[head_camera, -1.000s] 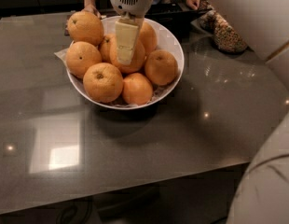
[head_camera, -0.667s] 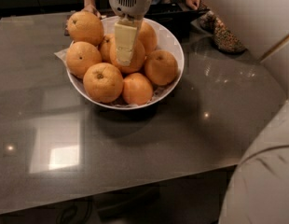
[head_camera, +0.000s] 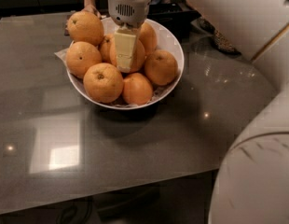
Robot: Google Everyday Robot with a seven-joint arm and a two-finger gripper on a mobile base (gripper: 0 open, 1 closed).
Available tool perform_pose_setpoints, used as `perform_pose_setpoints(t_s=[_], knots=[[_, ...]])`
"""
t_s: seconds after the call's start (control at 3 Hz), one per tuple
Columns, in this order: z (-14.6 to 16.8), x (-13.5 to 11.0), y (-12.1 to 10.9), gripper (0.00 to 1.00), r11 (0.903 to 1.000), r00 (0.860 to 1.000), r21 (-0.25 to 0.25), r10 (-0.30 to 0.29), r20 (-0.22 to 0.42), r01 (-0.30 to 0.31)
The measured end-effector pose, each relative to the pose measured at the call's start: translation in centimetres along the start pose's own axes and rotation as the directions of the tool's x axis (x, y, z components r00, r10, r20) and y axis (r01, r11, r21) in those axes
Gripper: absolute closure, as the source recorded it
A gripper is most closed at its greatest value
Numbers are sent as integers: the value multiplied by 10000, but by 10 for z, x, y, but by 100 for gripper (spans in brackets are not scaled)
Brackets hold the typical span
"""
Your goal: Pick orange from white bowl
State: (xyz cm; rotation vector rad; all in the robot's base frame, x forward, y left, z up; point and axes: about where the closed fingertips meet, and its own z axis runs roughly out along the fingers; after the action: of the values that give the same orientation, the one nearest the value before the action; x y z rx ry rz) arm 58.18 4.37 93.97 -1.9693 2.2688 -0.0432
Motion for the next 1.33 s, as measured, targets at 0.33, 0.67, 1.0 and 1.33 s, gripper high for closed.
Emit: perform_pose_setpoints(t_s=[0.33,0.67,1.0,1.33], knots=[[-2,0,0,46,10000,10000,0,0,0,0],[-2,0,0,69,10000,10000,3,4,2,-4],[-2,0,0,92,10000,10000,5,4,3,-4],[-11,-6,-4,100,9987,9989,498,-151,451,129]])
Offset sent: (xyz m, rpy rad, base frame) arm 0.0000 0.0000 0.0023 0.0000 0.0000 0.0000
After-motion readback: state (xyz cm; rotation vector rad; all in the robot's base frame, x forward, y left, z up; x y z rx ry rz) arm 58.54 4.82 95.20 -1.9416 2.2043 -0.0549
